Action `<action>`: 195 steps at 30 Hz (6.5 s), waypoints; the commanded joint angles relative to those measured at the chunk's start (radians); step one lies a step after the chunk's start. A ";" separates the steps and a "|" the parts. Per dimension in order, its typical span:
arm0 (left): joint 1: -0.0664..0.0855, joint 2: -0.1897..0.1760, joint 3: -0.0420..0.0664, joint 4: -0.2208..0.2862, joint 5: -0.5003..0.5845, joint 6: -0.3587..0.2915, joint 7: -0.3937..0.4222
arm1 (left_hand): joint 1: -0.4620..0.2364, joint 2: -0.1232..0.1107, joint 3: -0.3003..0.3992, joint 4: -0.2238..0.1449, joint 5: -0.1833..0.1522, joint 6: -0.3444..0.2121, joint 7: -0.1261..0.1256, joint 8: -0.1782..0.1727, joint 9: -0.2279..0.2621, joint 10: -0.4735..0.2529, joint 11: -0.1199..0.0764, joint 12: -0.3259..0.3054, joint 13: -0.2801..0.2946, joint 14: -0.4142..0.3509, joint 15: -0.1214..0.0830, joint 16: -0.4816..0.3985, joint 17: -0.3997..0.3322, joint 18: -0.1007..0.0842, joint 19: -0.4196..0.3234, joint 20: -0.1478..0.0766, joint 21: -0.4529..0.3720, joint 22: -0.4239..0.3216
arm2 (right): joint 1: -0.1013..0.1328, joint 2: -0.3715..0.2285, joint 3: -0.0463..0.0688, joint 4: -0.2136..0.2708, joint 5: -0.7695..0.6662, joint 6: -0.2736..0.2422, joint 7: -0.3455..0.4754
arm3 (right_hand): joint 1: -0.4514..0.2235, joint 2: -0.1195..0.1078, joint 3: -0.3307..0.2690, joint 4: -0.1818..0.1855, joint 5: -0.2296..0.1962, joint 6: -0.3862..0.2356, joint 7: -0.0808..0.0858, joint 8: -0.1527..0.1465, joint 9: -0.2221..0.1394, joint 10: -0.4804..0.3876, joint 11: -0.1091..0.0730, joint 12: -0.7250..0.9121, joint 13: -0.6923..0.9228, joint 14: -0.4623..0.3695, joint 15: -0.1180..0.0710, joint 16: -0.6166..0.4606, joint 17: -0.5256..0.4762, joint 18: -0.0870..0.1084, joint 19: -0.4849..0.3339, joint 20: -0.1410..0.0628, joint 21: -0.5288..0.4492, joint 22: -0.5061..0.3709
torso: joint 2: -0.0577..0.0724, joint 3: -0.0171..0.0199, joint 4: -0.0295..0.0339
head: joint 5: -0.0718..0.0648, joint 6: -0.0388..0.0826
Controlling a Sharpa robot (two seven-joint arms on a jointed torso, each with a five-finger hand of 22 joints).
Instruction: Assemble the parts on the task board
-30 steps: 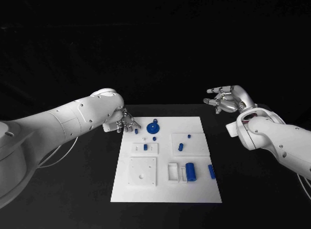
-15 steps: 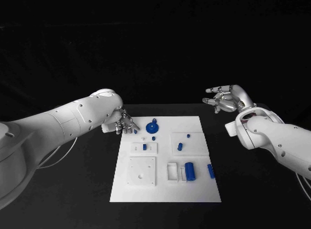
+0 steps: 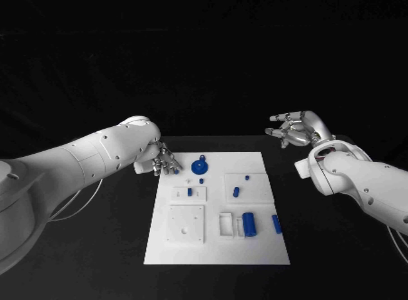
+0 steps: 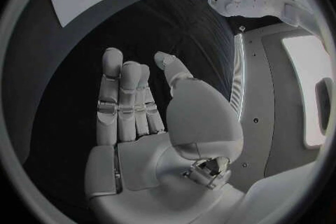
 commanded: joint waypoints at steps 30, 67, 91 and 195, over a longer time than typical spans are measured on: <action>0.000 0.005 0.000 -0.010 0.028 0.006 0.027 | 0.092 0.073 0.085 -0.131 0.194 -0.018 0.003 0.002 -0.011 0.046 0.005 -0.003 0.003 -0.008 -0.001 0.009 -0.003 -0.001 -0.007 0.003 0.008 0.022 | 0.000 0.006 0.001 -0.008 -0.001 0.009 0.005 | -0.007 -0.005 0.000 0.006 0.004 -0.001 0.002 0.000 -0.001 -0.006 0.002 0.003 -0.001 -0.009 0.000 0.005 -0.001 0.007 0.034 0.000 -0.006 0.002 | 0.002 -0.0009 0.0008 | 0.004 0.004; 0.016 -0.197 -0.007 0.378 0.079 -0.256 -0.013 | 0.043 -0.003 0.159 -0.187 0.318 0.227 -0.078 0.042 0.206 0.049 -0.043 0.142 -0.085 0.075 -0.016 0.059 0.153 0.004 0.016 -0.006 0.083 0.021 | -0.001 0.002 0.001 -0.013 0.001 0.010 0.003 | -0.006 -0.005 -0.002 0.006 0.005 -0.002 0.002 -0.001 -0.001 -0.006 0.002 0.003 -0.001 -0.009 0.000 0.005 -0.001 0.007 0.034 0.000 -0.007 0.002 | -0.025 0.0014 0.0146 | 0.008 -0.017; -0.002 -0.302 -0.078 0.598 0.075 -0.476 -0.020 | 0.033 -0.003 0.163 -0.186 0.329 0.263 -0.090 0.039 0.285 0.049 -0.047 0.197 -0.077 0.098 -0.019 0.095 0.227 0.013 0.021 -0.002 0.119 0.021 | -0.010 -0.006 0.001 -0.010 0.002 0.011 0.002 | -0.006 -0.005 -0.002 0.006 0.005 -0.002 0.002 -0.001 -0.001 -0.006 0.002 0.003 -0.001 -0.009 0.000 0.005 -0.001 0.007 0.034 0.000 -0.007 0.002 | -0.038 0.0025 0.0207 | 0.010 -0.038; -0.044 -0.285 -0.079 0.622 -0.040 -0.415 -0.058 | 0.037 0.016 0.164 -0.177 0.301 0.257 -0.086 0.023 0.299 0.049 -0.045 0.188 -0.088 0.092 -0.015 0.084 0.212 0.023 0.008 0.009 0.127 0.020 | -0.015 -0.012 0.001 -0.006 0.004 0.012 0.002 | -0.009 -0.005 -0.002 0.007 0.019 0.001 0.002 0.000 -0.001 -0.006 0.002 0.002 -0.001 -0.009 0.000 0.005 -0.001 0.006 0.035 -0.001 -0.007 0.002 | -0.036 0.0028 0.0196 | 0.003 -0.046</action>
